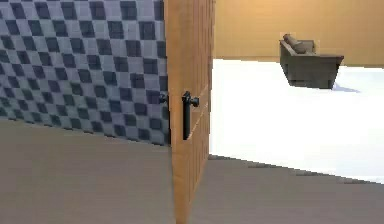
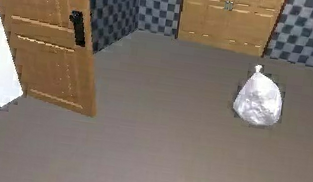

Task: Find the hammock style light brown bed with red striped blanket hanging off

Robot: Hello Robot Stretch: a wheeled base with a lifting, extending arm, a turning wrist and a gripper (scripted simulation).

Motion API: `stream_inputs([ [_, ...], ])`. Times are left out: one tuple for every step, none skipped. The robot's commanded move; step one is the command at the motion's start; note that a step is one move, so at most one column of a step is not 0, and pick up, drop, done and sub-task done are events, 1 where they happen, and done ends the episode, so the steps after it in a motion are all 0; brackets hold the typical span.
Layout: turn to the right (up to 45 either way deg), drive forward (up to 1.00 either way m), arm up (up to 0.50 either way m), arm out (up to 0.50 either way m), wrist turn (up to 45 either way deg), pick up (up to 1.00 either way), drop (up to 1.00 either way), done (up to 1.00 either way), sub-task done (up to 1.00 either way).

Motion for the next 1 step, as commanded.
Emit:
stream_inputs([
  [45.0,0.00,0.00,0.00,0.0,0.00,0.00,0.00,0.00],
])
